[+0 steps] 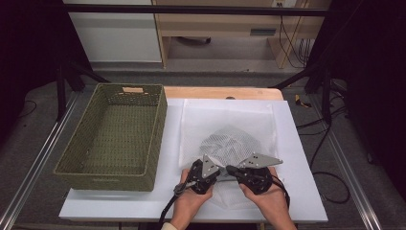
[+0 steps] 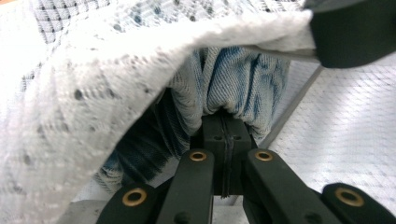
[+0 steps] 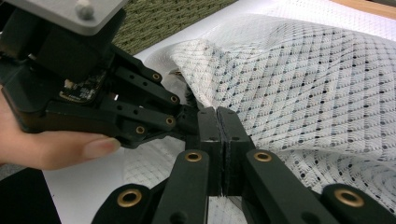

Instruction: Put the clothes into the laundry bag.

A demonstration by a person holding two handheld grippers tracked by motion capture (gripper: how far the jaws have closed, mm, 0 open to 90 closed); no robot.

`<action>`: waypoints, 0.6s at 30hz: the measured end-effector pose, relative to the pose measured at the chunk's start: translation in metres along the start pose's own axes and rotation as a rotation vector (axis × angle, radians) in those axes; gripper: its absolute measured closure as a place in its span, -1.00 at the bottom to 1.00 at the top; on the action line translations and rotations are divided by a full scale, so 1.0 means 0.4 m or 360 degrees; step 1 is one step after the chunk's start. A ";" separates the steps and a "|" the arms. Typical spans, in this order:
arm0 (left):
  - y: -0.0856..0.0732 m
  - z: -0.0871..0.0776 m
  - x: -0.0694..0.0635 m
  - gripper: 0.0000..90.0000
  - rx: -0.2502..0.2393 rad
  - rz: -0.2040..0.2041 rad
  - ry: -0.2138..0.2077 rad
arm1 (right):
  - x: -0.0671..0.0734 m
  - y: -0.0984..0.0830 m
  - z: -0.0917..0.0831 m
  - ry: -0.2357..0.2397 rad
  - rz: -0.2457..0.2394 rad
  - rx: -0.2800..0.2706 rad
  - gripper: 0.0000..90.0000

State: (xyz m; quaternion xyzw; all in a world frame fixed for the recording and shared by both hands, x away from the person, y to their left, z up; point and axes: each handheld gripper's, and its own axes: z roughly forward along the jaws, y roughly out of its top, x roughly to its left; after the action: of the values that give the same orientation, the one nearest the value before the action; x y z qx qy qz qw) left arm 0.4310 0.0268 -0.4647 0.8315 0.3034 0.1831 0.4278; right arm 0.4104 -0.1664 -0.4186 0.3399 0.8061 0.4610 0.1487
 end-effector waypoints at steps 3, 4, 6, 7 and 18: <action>0.003 0.004 0.004 1.00 -0.0002 -0.0005 0.0008 | 0.000 0.000 0.001 0.0000 0.0002 0.0005 0.99; 0.004 0.005 0.005 1.00 0.0000 -0.0011 0.0011 | 0.000 0.000 0.002 0.0001 0.0004 0.0006 0.99; 0.005 0.008 0.008 1.00 -0.0005 -0.0016 0.0015 | 0.000 -0.001 0.004 -0.0001 0.0003 0.0013 0.99; 0.006 0.009 0.010 1.00 -0.0002 -0.0018 0.0022 | 0.000 -0.001 0.006 -0.0002 0.0005 0.0013 0.99; 0.011 0.020 0.029 1.00 -0.0015 -0.0059 0.0056 | 0.007 -0.007 0.020 -0.0001 -0.0009 0.0049 0.99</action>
State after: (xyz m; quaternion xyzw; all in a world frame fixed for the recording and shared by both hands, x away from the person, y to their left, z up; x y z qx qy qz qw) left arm 0.4458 0.0277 -0.4652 0.8204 0.3254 0.1910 0.4296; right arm 0.4116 -0.1602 -0.4249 0.3401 0.8141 0.4480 0.1449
